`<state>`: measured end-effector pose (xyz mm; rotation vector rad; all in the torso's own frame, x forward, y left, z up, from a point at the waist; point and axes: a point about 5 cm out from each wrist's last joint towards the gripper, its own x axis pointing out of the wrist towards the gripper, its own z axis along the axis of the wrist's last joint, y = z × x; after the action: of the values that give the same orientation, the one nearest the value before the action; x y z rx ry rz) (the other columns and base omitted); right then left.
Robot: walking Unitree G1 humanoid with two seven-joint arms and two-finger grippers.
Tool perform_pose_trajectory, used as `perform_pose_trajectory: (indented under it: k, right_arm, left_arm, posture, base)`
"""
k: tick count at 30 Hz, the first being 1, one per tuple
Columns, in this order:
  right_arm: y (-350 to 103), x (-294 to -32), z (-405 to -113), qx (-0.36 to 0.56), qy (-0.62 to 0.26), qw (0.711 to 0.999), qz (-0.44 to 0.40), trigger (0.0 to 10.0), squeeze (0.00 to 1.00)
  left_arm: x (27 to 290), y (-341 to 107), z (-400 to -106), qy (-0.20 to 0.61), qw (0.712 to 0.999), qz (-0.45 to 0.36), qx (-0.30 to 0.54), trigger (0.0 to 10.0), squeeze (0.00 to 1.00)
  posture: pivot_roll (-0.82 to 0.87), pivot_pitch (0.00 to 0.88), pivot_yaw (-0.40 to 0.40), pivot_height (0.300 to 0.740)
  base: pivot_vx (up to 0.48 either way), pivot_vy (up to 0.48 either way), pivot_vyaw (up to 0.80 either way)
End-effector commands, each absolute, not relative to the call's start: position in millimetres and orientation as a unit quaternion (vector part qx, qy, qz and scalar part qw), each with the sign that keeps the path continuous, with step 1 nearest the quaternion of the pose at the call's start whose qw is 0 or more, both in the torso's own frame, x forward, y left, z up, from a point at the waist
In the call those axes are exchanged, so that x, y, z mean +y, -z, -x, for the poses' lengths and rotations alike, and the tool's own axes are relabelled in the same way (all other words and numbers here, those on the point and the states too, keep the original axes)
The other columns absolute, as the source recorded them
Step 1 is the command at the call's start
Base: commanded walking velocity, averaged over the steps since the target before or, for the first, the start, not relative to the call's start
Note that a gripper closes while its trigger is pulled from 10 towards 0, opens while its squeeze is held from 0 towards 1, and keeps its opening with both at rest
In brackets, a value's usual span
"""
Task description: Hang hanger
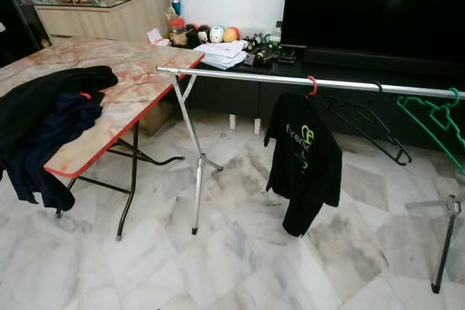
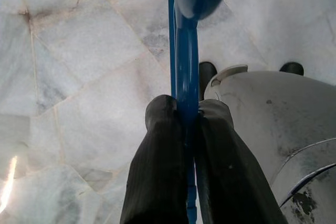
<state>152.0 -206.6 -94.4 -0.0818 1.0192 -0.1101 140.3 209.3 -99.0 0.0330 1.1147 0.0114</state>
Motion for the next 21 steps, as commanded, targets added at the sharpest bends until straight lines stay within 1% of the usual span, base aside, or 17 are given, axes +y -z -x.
perform_pose_trajectory:
  k: [1,21]
  right_arm:
    - [95.5,-201.3,-151.9,0.491,0.047,0.869,0.035,10.0,0.00]
    - [94.7,-200.8,-154.3,0.490,0.046,0.870,0.034,10.0,0.00]
  left_arm:
    - [215.7,97.8,-140.3,-0.015,0.848,-0.018,0.529,10.0,0.00]
    - [213.8,97.8,-141.6,-0.014,0.849,-0.014,0.529,10.0,0.00]
  posture:
    - [-0.06,0.000,0.051,0.740]
    - [-0.06,0.000,0.040,0.740]
  base:
    - [0.401,0.000,0.00]
    - [0.416,0.000,0.00]
